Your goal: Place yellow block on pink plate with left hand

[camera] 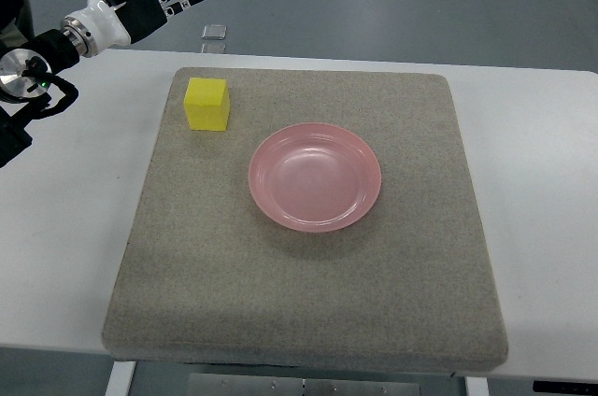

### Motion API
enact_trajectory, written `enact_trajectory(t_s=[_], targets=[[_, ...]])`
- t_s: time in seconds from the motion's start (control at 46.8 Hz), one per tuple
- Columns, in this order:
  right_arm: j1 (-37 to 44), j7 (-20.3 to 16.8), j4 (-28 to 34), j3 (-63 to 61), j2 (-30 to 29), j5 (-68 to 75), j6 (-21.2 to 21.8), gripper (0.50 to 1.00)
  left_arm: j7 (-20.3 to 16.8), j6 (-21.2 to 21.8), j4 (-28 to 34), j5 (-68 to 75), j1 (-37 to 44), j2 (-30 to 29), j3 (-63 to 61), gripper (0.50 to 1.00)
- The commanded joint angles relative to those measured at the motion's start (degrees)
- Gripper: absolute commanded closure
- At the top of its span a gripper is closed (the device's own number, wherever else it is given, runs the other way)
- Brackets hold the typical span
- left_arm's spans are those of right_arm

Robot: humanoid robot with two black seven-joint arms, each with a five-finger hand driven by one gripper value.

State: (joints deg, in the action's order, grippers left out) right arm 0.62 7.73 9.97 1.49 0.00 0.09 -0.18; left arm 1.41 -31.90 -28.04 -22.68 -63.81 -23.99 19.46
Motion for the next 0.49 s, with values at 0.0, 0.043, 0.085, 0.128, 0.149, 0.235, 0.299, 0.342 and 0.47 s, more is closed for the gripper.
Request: enact_trajectory(t_s=[0.0, 0.043, 0.085, 0.128, 0.149, 0.235, 0.299, 0.342, 0.47], targets=[[0.0, 0.0, -0.04, 0.0, 0.0, 0.0, 0.0, 0.576, 0.0, 0.0, 0.0, 0.0, 0.0, -0.01, -0.12, 0.504], [0.0, 0.0, -0.04, 0.0, 0.0, 0.0, 0.0, 0.576, 0.0, 0.0, 0.0, 0.0, 0.0, -0.01, -0.21, 0.504], [0.0, 0.0, -0.04, 0.0, 0.0, 0.0, 0.0, 0.576, 0.0, 0.0, 0.0, 0.09, 0.0, -0.01, -0.21, 0.504], [0.0, 0.0, -0.04, 0.0, 0.0, 0.0, 0.0, 0.576, 0.0, 0.0, 0.0, 0.0, 0.0, -0.01, -0.21, 0.504], [0.0, 0.0, -0.04, 0.0, 0.0, 0.0, 0.0, 0.576, 0.0, 0.0, 0.0, 0.0, -0.08, -0.01, -0.21, 0.504], [0.0, 0.0, -0.04, 0.0, 0.0, 0.0, 0.0, 0.576, 0.0, -0.09, -0.09, 0.0, -0.09, -0.01, -0.21, 0.504], [0.0, 0.0, -0.04, 0.0, 0.0, 0.0, 0.0, 0.576, 0.0, -0.27, -0.09, 0.09, 0.0, -0.01, -0.3, 0.504], [0.0, 0.0, -0.04, 0.0, 0.0, 0.0, 0.0, 0.576, 0.0, -0.35, -0.09, 0.09, 0.0, -0.01, -0.38, 0.504], [0.0, 0.0, -0.04, 0.0, 0.0, 0.0, 0.0, 0.576, 0.0, -0.44, 0.0, 0.09, 0.0, -0.18, -0.38, 0.504]])
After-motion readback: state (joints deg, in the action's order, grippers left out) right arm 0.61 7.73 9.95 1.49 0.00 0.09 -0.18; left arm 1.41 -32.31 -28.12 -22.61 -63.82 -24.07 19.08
